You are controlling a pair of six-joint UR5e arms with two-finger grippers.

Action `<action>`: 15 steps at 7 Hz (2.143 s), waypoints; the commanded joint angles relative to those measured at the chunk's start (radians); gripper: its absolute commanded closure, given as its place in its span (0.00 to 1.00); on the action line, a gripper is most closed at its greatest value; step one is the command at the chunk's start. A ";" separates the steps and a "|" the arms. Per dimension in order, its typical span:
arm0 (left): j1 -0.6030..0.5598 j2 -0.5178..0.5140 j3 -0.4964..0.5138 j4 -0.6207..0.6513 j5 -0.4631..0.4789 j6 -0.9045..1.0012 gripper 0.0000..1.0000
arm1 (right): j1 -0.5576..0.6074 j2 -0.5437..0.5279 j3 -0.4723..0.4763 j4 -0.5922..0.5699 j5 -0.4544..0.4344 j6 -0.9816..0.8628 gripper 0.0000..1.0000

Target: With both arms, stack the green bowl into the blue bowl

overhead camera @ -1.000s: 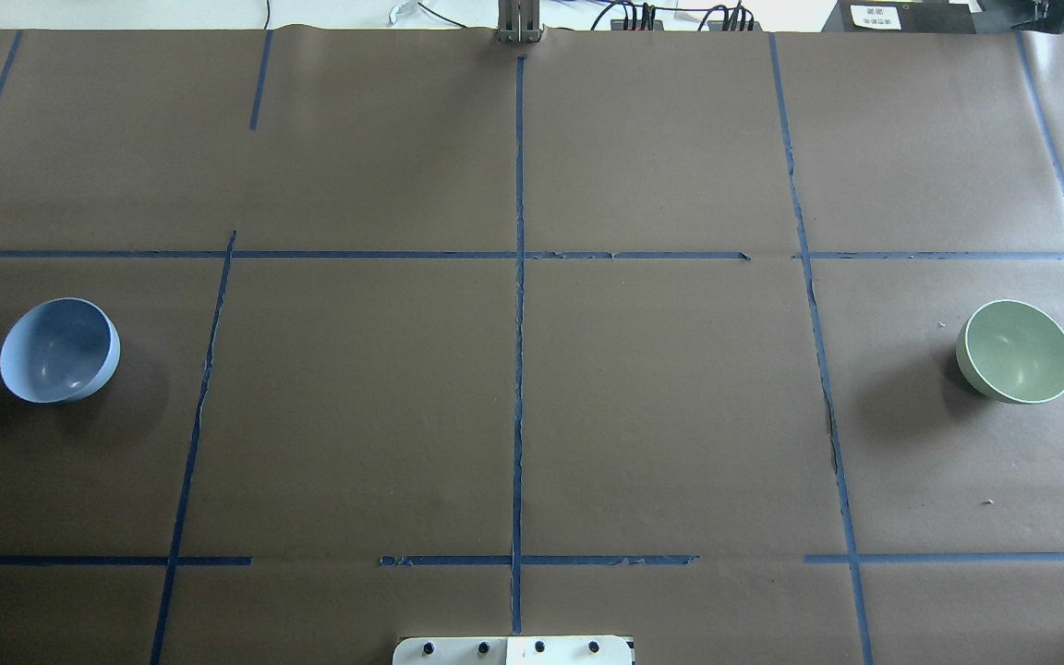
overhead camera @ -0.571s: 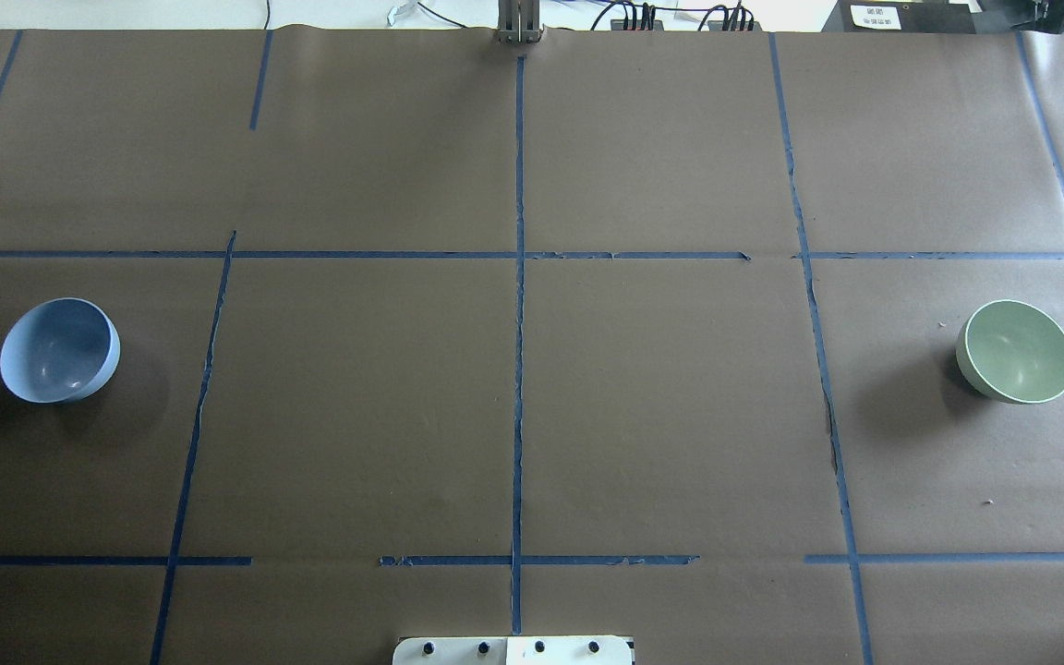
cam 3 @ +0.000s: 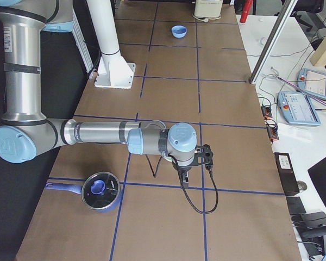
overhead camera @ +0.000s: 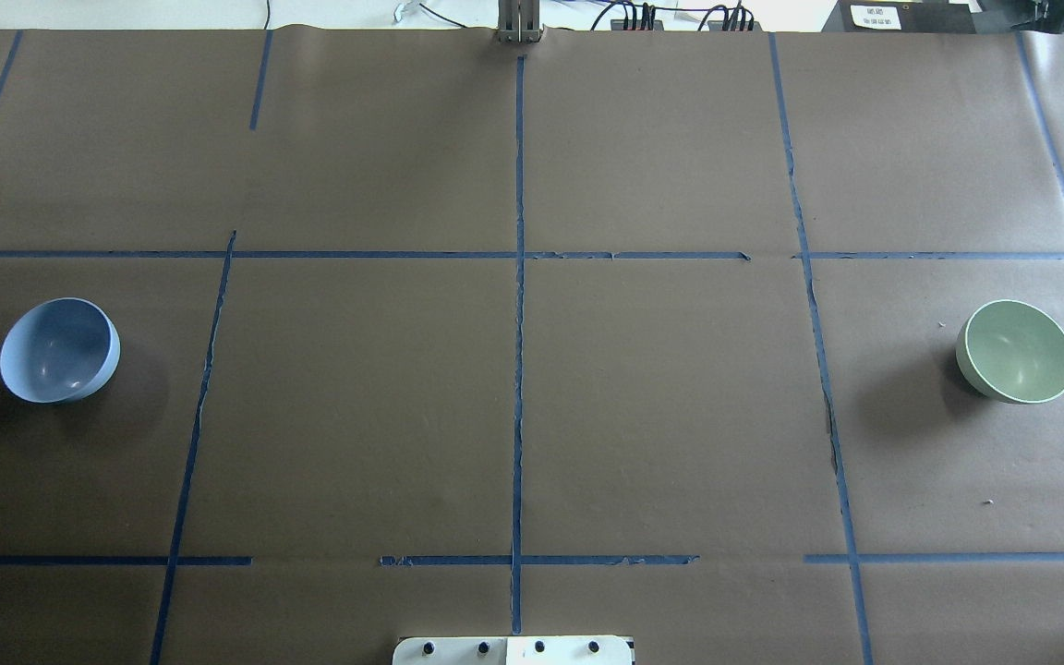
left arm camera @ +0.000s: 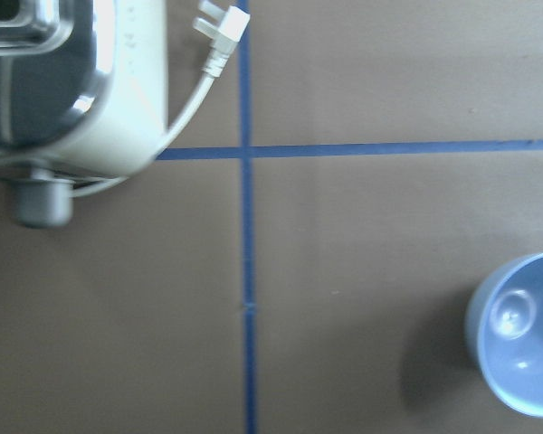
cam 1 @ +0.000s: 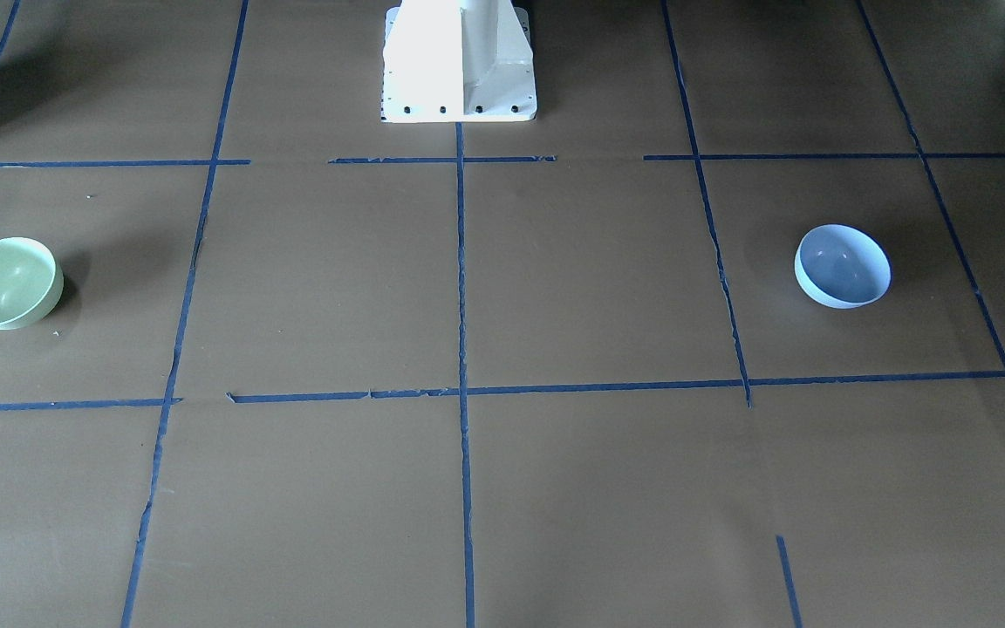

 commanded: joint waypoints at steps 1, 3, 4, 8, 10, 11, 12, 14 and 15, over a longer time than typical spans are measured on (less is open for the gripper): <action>0.209 0.106 0.007 -0.440 0.088 -0.469 0.00 | 0.000 0.000 0.005 -0.001 -0.002 0.000 0.00; 0.336 0.103 0.015 -0.528 0.171 -0.648 0.00 | 0.000 0.000 0.007 -0.001 0.007 0.000 0.00; 0.386 0.080 0.018 -0.531 0.199 -0.683 0.00 | 0.000 0.000 0.004 -0.001 0.049 0.000 0.00; 0.446 0.010 0.082 -0.531 0.204 -0.688 0.06 | 0.000 0.000 0.005 -0.001 0.054 0.002 0.00; 0.447 0.003 0.100 -0.533 0.204 -0.686 0.39 | 0.000 0.002 0.005 -0.001 0.055 0.002 0.00; 0.449 0.002 0.102 -0.533 0.204 -0.686 0.58 | 0.000 0.002 0.005 -0.001 0.055 0.002 0.00; 0.454 0.000 0.102 -0.533 0.204 -0.686 0.74 | 0.000 0.002 0.004 -0.001 0.055 0.002 0.00; 0.452 -0.006 0.084 -0.531 0.193 -0.691 0.98 | 0.000 0.002 0.005 -0.001 0.057 0.002 0.00; 0.449 -0.006 0.044 -0.519 0.139 -0.697 1.00 | 0.000 0.003 0.007 -0.001 0.090 0.037 0.00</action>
